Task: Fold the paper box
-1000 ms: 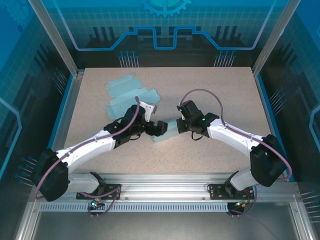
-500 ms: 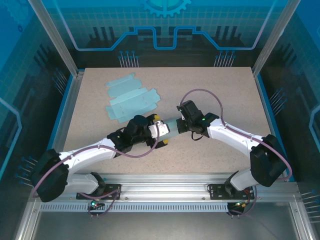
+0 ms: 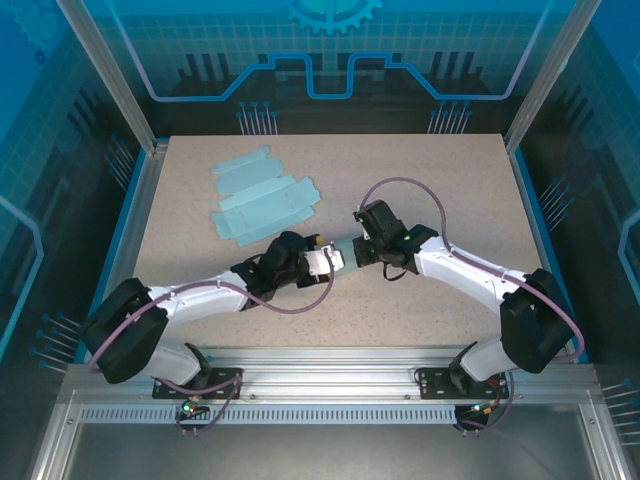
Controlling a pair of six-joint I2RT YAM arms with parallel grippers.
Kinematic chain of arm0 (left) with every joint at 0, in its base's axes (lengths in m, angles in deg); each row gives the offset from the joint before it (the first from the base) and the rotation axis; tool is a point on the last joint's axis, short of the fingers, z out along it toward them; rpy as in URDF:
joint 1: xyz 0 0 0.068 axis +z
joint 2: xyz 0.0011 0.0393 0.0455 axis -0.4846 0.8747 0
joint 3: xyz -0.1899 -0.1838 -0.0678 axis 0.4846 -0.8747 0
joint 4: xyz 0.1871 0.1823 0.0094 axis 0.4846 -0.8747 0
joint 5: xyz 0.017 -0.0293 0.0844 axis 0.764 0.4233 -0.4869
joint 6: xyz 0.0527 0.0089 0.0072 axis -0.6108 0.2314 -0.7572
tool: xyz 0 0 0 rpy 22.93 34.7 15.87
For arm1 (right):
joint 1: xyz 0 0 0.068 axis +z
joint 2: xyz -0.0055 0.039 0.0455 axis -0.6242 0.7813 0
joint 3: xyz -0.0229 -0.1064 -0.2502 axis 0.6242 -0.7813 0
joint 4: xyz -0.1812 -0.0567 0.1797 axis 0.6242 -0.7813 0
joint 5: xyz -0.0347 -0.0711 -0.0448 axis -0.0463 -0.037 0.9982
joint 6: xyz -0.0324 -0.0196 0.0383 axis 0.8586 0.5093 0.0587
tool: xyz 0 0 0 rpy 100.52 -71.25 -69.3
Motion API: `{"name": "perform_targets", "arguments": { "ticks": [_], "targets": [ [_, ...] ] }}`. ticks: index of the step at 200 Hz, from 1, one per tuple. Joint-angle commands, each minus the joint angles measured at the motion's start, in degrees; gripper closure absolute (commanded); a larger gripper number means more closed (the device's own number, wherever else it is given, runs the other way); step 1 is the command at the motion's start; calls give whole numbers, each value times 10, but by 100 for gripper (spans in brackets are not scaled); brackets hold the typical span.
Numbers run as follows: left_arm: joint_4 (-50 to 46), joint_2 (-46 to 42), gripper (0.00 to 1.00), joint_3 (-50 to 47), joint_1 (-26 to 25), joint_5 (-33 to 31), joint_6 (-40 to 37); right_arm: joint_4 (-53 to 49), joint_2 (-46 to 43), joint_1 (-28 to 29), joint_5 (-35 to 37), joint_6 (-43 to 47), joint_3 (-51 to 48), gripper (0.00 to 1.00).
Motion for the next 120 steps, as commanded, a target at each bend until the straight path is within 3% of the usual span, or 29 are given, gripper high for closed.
{"name": "perform_targets", "arguments": {
  "ticks": [1, 18, 44, 78, 120],
  "targets": [
    [11, 14, 35, 10, 1, -14, -12, -32, 12, 11, -12, -7, 7, 96],
    [10, 21, 37, 9, 1, -17, -12, -33, 12, 11, -13, -8, 7, 94],
    [16, 34, 67, 10, 1, -32, -8, -37, 7, 10, -24, -14, 11, 91],
    [11, 45, 73, 16, 1, -36, -3, -46, -19, 10, -38, -20, 18, 82],
    [8, 53, 73, 20, 1, -37, 4, -49, -70, -3, -80, -43, 21, 65]
  ]
}}
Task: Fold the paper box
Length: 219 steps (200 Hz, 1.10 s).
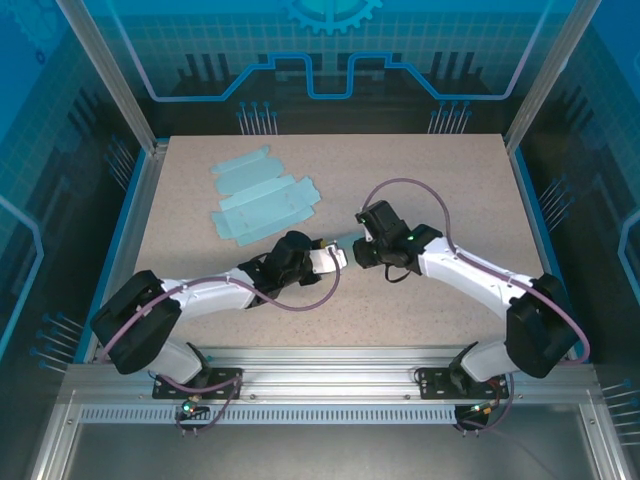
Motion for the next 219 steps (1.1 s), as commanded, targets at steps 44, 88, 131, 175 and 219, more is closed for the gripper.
{"name": "perform_targets", "arguments": {
  "ticks": [44, 88, 131, 175, 219],
  "targets": [
    [-17, 11, 73, 7, 2, -9, 20, 9, -63, -52, -99, -46, 25, 40],
    [-21, 14, 71, 9, 2, -10, 25, 57, 8, -102, -187, -68, 37, 34],
    [-28, 14, 69, 16, 2, -10, 31, 81, 73, -119, -240, -69, 41, 35],
    [-38, 16, 64, 23, 2, -12, 44, 110, 81, -139, -255, -71, -7, 37],
    [-45, 13, 56, 28, 2, -12, 58, 130, 112, -153, -252, -68, -42, 41]
  ]
}}
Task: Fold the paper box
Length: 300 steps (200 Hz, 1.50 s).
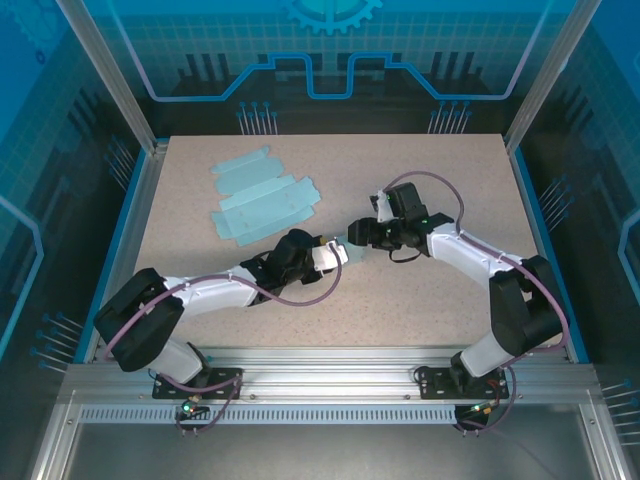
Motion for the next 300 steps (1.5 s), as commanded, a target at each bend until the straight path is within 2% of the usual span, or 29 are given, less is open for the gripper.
{"name": "perform_targets", "arguments": {
  "ticks": [1, 33, 111, 140, 156, 198, 235, 279, 300],
  "targets": [
    [-30, 3, 56, 12, 2, -3, 23, -9, 35, -13, 12, 2, -29, 41],
    [-24, -4, 49, 14, 5, -1, 38, 5, 55, -14, 25, -3, -52, 43],
    [-24, -16, 47, 11, 19, 10, 73, 17, 67, -14, 32, -9, -85, 43],
    [-32, -15, 48, 6, 18, 12, 63, 8, 43, -19, 6, -9, -64, 36],
    [-40, -14, 48, 4, 18, 10, 51, -1, 40, -23, -1, -10, -22, 33],
    [-53, -11, 49, 5, 17, 12, 23, -13, 57, -38, -43, -12, 47, 29],
    [-58, -6, 49, 11, 15, 15, 21, -26, 41, -52, -70, -12, 66, 25],
    [-62, -3, 49, 15, 14, 14, 24, -45, 25, -70, -92, -6, 56, 27],
    [-61, -3, 48, 16, 14, 14, 26, -41, 31, -74, -101, -7, 44, 33]
  ]
}}
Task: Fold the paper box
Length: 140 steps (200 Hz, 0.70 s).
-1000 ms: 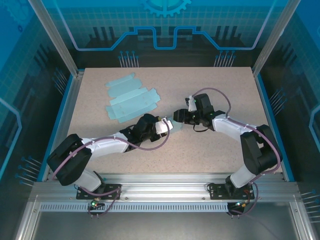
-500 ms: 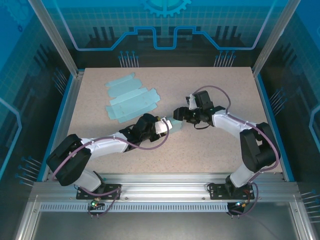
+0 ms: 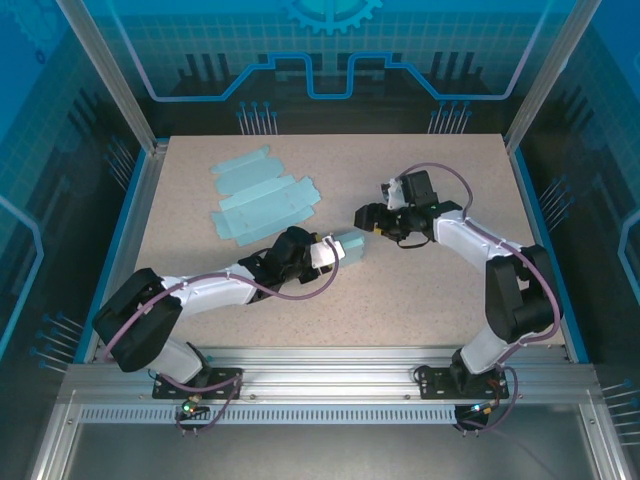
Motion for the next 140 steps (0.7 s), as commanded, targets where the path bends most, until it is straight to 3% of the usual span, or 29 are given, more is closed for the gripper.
{"name": "perform_targets", "arguments": {
  "ticks": [1, 109, 140],
  "targets": [
    [-35, 1, 48, 10, 1, 9, -8, -19, -10, -9, -27, 8, -9, 34],
    [-44, 17, 48, 22, 1, -2, 8, 22, 6, -18, -38, 4, -96, 59],
    [-38, 20, 48, 26, 1, -3, 19, 51, 11, -19, -27, -1, -142, 60]
  ]
}}
